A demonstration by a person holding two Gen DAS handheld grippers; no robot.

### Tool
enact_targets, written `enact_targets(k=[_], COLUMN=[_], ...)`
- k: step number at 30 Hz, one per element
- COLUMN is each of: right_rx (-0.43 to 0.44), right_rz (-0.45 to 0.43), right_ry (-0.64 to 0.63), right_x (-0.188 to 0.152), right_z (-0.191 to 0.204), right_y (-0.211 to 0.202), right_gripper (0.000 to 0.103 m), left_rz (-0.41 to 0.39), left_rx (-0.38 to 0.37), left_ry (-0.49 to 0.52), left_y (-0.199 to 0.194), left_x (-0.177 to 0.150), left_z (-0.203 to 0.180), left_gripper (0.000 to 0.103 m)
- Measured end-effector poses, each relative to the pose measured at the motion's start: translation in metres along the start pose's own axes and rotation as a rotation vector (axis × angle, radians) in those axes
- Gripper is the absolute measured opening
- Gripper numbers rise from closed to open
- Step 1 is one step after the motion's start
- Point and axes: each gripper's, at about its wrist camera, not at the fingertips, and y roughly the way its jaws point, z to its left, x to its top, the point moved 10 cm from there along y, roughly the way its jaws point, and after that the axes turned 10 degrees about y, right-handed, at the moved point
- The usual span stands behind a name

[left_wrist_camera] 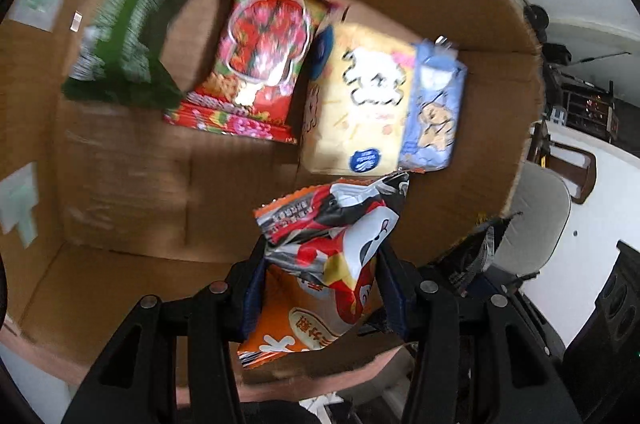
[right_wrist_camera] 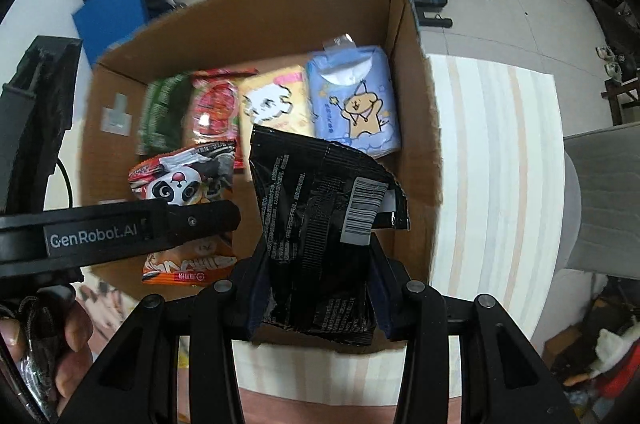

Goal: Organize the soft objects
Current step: 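Carry both bags into the box and open both grippers, then move left gripper to yellow sponge while right gripper reaches lavender cloth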

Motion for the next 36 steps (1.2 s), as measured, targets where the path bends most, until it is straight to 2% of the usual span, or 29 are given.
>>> enact_targets(k=[10,11,12,13,14,15,18,20,24,26,30,32,34,36], right_rx=[-0.069,-0.076,-0.09,-0.097,-0.103,-0.108,-0.109,-0.12,-0.124,-0.115,-0.082,-0.062,0.0,0.084], right_rz=[0.064,0.072,0.084,0.089,0.091,0.084,0.07,0.059,0.047,0.039,0.013,-0.021,-0.07,-0.13], right_ry=[-0.044,-0.05,-0.057,-0.058,-0.059,-0.06,-0.056,-0.064,-0.066,-0.064,-0.058,-0.064,-0.074,-0.131], right_x=[0.006,0.006,0.005,0.006,0.006,0.007,0.008,0.008,0.005,0.002,-0.008,-0.015,-0.023,-0.046], right_z=[-0.002,-0.001,-0.001,0.002,0.002,0.003,0.006,0.007,0.009,0.011,0.015,0.018,0.024,0.035], right_y=[0.031,0.032,0.034,0.037,0.036,0.034,0.028,0.023,0.013,0.008,-0.005,-0.017,-0.029,-0.045], right_gripper=[0.047,0.049,0.051,0.059,0.07,0.075,0.076,0.085,0.092,0.103,0.103,0.103,0.103,0.103], left_rz=[0.09,0.1,0.102,0.089,0.076,0.065,0.033,-0.004,-0.053,-0.095,-0.169,-0.238,-0.314,-0.397], left_rx=[0.012,0.025,0.052,0.072,0.089,0.102,0.102,0.129,0.157,0.197,0.312,0.373,0.444,0.525], left_ry=[0.004,0.008,0.025,0.044,0.056,0.06,0.066,0.085,0.101,0.125,0.185,0.217,0.239,0.251], left_y=[0.03,0.031,0.03,0.025,0.023,0.019,0.006,-0.006,-0.027,-0.041,-0.071,-0.092,-0.119,-0.139], left_x=[-0.009,-0.011,-0.012,-0.011,-0.01,-0.01,-0.01,-0.01,-0.013,-0.021,-0.02,-0.033,-0.043,-0.065], left_z=[0.009,0.008,0.007,0.005,0.003,0.002,-0.003,-0.005,-0.01,-0.01,-0.006,-0.009,-0.005,0.003], left_gripper=[0.049,0.051,0.059,0.065,0.077,0.085,0.091,0.096,0.1,0.101,0.101,0.101,0.101,0.101])
